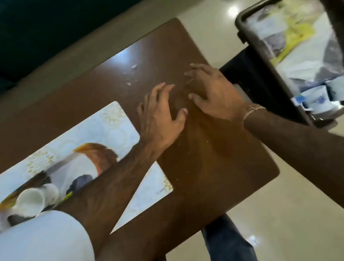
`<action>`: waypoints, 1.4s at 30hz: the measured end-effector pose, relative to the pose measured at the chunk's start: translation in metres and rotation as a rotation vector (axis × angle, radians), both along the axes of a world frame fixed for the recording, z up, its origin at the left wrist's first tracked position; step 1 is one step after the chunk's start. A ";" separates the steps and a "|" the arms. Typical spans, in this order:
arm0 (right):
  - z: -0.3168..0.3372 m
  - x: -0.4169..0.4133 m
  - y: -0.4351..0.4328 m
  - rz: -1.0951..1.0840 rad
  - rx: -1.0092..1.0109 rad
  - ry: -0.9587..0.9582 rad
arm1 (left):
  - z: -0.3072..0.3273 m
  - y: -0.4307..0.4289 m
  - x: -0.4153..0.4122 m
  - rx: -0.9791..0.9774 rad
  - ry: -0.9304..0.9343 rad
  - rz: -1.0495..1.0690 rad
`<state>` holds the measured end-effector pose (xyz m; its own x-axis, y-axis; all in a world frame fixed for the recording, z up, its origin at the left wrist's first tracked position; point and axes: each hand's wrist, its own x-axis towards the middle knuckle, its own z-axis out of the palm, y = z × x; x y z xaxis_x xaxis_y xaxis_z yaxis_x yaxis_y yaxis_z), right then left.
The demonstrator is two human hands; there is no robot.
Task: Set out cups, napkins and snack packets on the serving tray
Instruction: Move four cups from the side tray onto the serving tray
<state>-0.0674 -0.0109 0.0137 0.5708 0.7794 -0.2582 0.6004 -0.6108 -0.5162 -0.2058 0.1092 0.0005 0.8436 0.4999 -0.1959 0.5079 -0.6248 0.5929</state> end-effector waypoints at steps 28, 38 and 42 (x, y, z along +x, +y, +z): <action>-0.030 0.184 -0.311 -0.684 -0.325 0.082 | -0.006 -0.249 0.237 0.264 0.243 -0.675; -0.001 0.158 -0.278 -0.768 -0.004 0.039 | 0.010 -0.213 0.198 -0.250 -0.077 -0.459; 0.015 0.133 -0.248 -0.765 0.172 0.056 | 0.023 -0.172 0.167 -0.405 -0.157 -0.402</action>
